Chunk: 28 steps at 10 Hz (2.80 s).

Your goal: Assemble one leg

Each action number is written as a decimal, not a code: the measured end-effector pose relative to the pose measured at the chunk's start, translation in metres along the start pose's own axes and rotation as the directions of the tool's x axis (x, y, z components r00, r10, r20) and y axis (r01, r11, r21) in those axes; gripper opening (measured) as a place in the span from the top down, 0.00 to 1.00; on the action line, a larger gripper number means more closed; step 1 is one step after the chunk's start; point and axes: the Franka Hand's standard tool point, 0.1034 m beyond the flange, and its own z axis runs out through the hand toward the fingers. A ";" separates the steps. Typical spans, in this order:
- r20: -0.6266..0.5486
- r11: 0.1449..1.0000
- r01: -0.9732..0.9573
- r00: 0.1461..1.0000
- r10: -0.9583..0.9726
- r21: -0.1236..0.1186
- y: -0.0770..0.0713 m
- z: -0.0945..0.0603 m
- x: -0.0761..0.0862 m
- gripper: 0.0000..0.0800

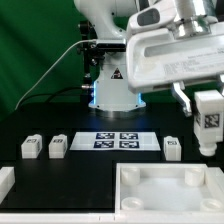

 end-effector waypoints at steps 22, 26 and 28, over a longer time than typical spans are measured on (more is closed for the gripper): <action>-0.068 0.991 -0.057 0.996 0.050 -0.118 -0.001 0.062 -0.039 0.64; -0.043 0.989 -0.058 0.998 0.052 -0.134 0.011 0.067 -0.045 0.64; -0.043 0.990 -0.057 0.998 0.051 -0.129 0.007 0.068 -0.045 0.64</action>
Offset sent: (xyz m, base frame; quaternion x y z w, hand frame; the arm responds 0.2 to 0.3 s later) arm -0.0031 -0.0095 -0.0467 -0.0491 0.0311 -0.0158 0.9982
